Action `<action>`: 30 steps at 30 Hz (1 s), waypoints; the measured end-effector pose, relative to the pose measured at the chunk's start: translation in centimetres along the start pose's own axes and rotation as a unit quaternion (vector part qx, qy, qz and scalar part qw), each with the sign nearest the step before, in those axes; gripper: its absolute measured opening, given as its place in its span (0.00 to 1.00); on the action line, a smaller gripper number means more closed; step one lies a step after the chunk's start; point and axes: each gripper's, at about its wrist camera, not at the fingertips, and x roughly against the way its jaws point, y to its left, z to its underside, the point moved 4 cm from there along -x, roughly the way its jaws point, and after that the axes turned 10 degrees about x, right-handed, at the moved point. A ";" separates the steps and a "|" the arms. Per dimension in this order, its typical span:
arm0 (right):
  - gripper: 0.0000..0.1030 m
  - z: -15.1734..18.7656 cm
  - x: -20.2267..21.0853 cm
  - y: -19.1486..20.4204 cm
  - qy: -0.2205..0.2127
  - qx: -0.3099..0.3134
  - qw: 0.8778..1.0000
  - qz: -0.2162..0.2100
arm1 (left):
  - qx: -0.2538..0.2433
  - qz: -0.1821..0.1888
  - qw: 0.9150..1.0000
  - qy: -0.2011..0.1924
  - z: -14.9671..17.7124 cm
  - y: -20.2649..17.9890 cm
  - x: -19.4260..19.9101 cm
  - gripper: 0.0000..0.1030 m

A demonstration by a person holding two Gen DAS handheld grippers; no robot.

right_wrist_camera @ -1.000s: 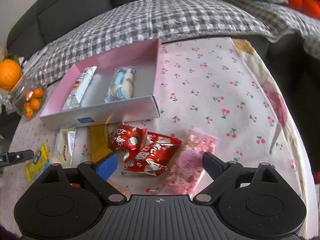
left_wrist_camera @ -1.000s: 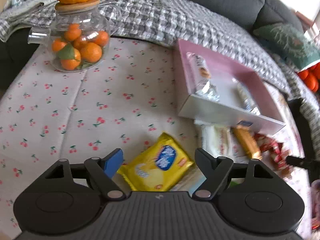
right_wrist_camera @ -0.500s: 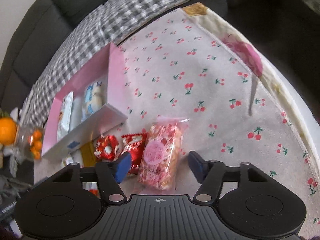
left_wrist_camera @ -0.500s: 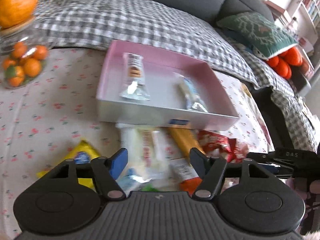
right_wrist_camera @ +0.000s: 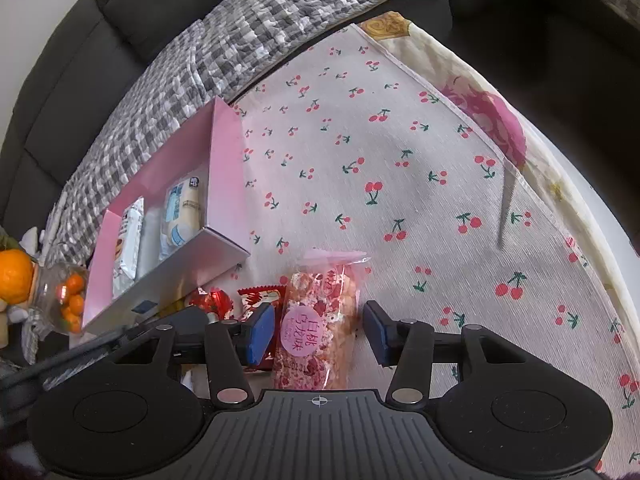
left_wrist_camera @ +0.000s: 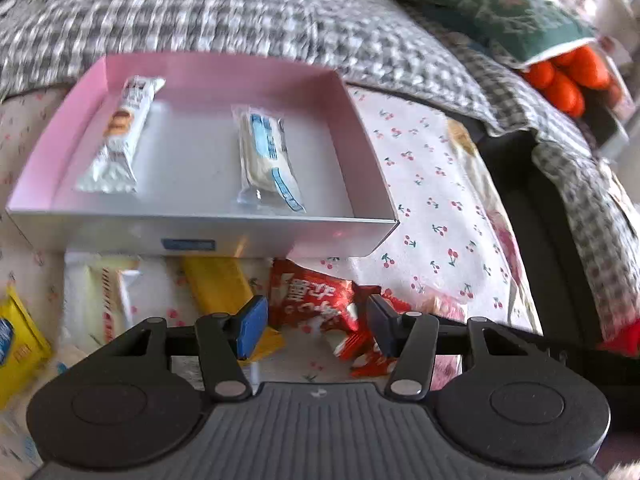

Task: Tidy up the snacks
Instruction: 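Grasp the red candy wrapper with the left tool while the right tool grasps the pink pastry pack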

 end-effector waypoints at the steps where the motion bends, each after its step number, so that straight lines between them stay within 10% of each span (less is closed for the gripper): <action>1: 0.46 0.0 0.0 0.1 0.000 0.001 1.000 0.000 | 0.010 -0.002 1.000 0.000 -0.1 -0.1 -0.3 0.49; 12: 0.51 0.1 -0.3 0.6 0.008 0.004 1.000 -0.004 | 0.126 -0.024 0.992 -0.012 -0.5 0.6 -1.6 0.45; 30: 0.35 0.3 0.0 1.7 0.017 0.067 0.998 0.012 | 0.094 0.006 0.996 -0.005 0.5 1.6 0.1 0.36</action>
